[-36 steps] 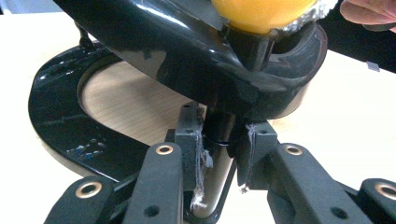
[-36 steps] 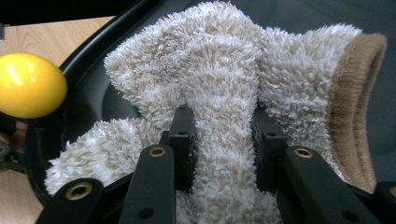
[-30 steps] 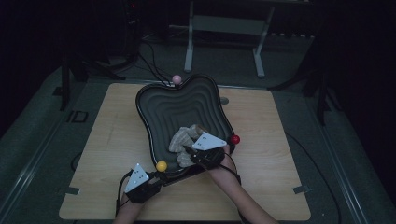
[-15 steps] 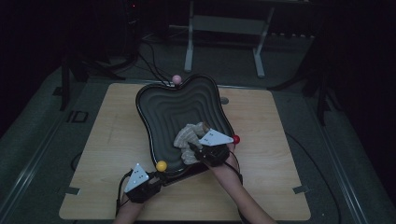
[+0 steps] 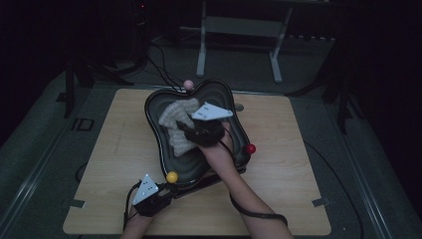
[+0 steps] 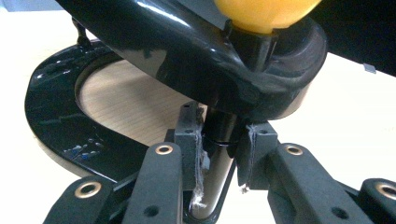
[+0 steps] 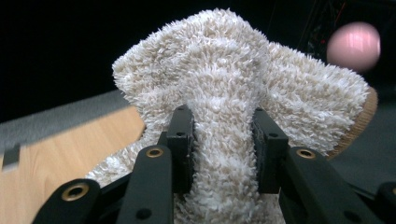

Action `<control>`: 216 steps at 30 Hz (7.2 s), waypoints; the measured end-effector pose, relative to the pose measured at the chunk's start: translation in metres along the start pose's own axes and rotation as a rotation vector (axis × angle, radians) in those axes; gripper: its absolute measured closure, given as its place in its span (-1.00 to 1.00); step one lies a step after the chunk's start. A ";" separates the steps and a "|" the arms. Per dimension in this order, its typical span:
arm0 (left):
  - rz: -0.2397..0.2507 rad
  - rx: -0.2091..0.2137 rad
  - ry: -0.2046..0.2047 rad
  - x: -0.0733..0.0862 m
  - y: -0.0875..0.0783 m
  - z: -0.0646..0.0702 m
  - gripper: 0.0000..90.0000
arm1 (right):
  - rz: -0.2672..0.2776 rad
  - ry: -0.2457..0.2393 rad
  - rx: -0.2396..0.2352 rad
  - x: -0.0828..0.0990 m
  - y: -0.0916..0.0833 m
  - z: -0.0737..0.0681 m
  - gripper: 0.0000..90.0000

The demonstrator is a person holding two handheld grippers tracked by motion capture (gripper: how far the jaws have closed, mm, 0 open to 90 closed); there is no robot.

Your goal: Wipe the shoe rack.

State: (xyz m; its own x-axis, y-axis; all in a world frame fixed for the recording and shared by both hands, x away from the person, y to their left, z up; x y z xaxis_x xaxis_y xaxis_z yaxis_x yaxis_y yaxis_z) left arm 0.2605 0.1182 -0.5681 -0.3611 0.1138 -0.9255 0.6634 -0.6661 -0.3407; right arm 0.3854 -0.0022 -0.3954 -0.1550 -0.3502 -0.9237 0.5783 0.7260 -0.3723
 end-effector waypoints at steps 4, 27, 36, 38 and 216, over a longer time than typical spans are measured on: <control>0.000 0.001 0.000 0.000 0.000 0.000 0.60 | 0.022 -0.016 0.009 -0.033 0.022 0.001 0.46; -0.010 -0.009 -0.004 0.000 -0.002 -0.002 0.60 | -0.144 -0.021 0.154 -0.032 0.090 0.009 0.47; -0.006 -0.011 -0.006 0.000 -0.002 -0.002 0.60 | -0.175 -0.051 0.073 -0.023 0.084 -0.003 0.46; -0.008 -0.012 -0.004 0.000 -0.002 -0.001 0.60 | -0.179 -0.067 0.063 -0.019 0.081 -0.005 0.46; -0.004 -0.103 0.152 -0.073 -0.012 -0.036 0.30 | -0.106 0.028 0.136 0.104 -0.117 0.007 0.52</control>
State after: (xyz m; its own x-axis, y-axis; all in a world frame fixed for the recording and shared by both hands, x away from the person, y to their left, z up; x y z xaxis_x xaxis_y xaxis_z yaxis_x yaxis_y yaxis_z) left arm 0.3027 0.1440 -0.5025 -0.2655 0.2318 -0.9358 0.7287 -0.5873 -0.3522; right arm 0.3075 -0.1276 -0.4477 -0.2420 -0.4024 -0.8829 0.6605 0.5983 -0.4537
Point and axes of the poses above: each handheld gripper's, and its own axes: y roughly forward along the jaws, x roughly out of its underside, z roughly to its right, the point moved 5 cm from there along y, roughly forward along the jaws, and after that the axes turned 2 degrees about -y, right-handed, at the moved point
